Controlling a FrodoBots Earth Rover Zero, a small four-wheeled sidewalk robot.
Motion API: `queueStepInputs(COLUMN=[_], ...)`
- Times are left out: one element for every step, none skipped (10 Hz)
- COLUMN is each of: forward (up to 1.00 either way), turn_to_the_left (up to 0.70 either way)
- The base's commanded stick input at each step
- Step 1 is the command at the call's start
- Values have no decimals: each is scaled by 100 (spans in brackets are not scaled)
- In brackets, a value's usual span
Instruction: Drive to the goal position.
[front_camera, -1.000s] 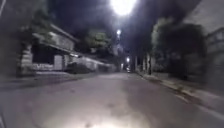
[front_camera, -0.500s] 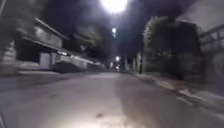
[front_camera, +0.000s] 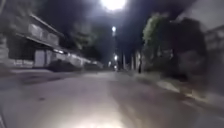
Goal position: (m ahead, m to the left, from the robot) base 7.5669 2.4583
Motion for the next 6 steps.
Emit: queueStepInputs(forward=[70,70,70,70,70,70], turn_to_the_left=[0,0,0,-8,-29,-35])
